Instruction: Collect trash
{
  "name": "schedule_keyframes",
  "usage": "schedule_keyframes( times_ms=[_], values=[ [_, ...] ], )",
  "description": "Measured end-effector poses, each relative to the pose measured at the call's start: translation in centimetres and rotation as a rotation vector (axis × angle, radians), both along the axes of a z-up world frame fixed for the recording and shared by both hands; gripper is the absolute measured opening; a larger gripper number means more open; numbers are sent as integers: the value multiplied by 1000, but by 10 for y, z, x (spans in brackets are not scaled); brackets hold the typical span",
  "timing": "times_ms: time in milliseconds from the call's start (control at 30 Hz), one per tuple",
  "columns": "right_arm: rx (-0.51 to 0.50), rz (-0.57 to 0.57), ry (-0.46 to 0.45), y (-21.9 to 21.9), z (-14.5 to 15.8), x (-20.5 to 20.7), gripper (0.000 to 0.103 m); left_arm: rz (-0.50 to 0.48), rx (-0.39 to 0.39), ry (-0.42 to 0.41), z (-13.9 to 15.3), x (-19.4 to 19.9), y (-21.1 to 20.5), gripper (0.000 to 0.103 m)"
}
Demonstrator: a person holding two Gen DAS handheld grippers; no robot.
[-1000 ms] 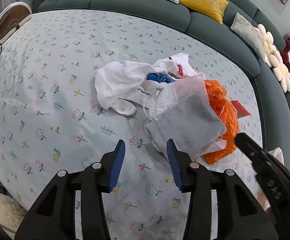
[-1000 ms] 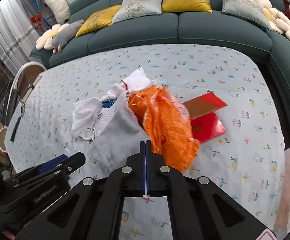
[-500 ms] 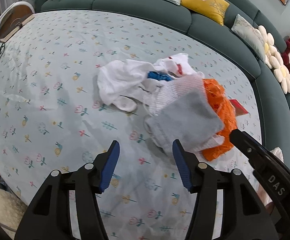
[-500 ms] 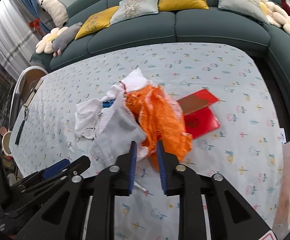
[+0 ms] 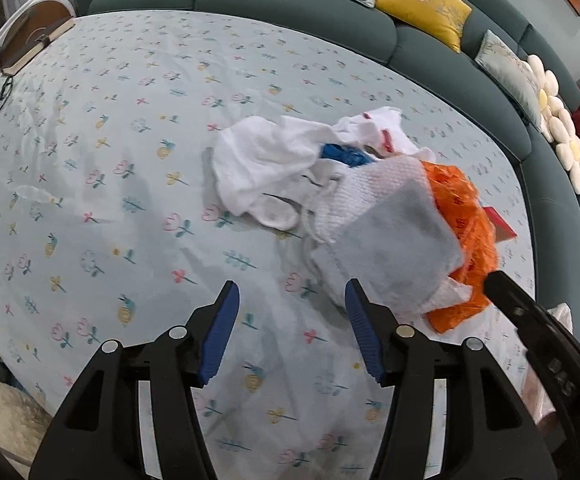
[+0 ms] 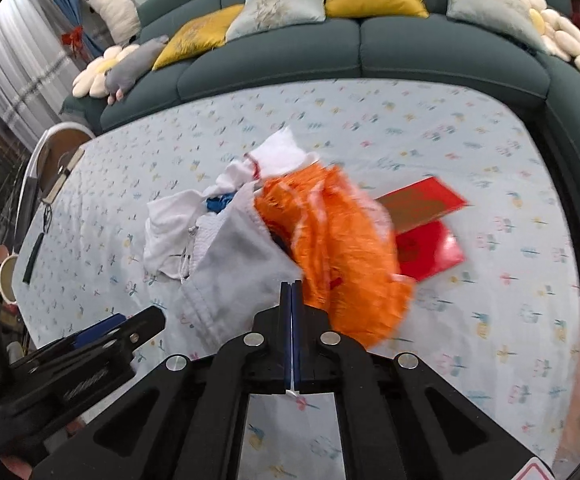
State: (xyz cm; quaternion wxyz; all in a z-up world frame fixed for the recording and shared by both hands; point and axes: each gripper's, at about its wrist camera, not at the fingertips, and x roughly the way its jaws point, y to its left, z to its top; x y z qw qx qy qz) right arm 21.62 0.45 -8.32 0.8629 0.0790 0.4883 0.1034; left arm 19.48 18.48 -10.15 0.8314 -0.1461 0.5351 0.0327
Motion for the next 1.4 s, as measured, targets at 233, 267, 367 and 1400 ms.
schedule_keyframes(
  times_ms=[233,267,367,1400],
  values=[
    [16,-41,10,-25,8,-6,12,-28,-4,-14,7,-6,-21,56],
    [20,-36,10,-22,9,-5,16,-26,-1,-17,8,-7,-21,58],
    [32,-8,9,-9,10,-1,28,-11,14,-24,11,-9,-15,61],
    [42,-173,35,-86,-1,-43,3,-117,-33,5,-1,6,-61,70]
  ],
)
